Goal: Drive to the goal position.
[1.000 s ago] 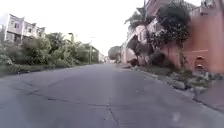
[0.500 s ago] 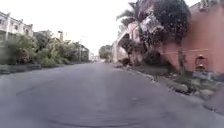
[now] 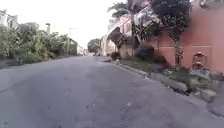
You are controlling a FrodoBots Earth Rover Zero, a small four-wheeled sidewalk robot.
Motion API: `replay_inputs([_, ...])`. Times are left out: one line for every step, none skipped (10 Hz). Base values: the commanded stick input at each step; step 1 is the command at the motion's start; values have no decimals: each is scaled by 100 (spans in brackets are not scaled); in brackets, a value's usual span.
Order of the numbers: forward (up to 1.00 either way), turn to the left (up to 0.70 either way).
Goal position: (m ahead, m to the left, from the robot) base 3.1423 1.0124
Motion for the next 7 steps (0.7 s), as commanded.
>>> replay_inputs([100, 5])
replay_inputs([100, 23])
replay_inputs([100, 40])
replay_inputs([100, 11])
replay_inputs([100, 0])
replay_inputs([100, 0])
replay_inputs([100, 0])
